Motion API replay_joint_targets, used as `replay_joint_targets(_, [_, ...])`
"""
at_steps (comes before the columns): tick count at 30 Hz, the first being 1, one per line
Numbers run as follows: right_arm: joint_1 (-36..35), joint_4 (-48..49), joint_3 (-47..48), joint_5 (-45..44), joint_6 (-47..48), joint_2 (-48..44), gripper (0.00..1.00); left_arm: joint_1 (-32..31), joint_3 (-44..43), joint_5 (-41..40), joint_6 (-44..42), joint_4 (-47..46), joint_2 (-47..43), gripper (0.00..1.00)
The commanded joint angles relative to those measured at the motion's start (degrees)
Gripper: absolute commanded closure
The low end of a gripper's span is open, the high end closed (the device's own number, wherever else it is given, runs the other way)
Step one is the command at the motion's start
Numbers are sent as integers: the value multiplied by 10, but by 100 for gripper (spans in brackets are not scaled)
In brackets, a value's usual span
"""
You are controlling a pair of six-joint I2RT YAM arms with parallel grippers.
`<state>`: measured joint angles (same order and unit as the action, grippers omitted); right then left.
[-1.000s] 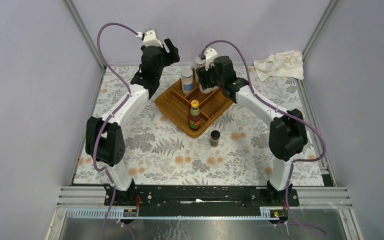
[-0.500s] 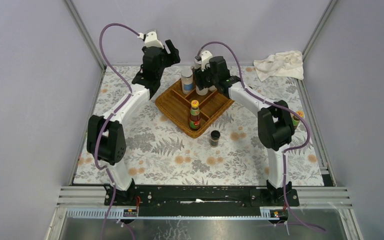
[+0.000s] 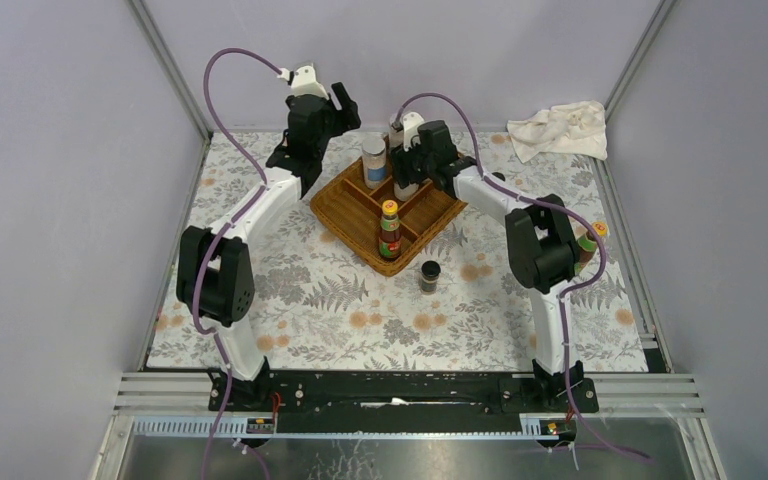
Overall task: Organize the condiment bottles
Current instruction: Place the bottle in the storage box.
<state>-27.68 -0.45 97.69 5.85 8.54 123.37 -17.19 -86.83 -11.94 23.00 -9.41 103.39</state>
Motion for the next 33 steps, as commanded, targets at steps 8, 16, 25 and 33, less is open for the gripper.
replay_joint_targets(8, [1,55,36,22,-5,16,100,9,-3,2,7,-30,17,18])
replay_joint_targets(16, [1,52,34,22,-6,20,100,9,-3,3,7,-30,19,19])
replay_joint_targets(25, [0,56,19,19,-9,12,51,11,-5,7,12,-27,17,18])
replay_joint_targets(33, [0,53,18,27,-6,5,13,10,-7,12,15,-25,18,17])
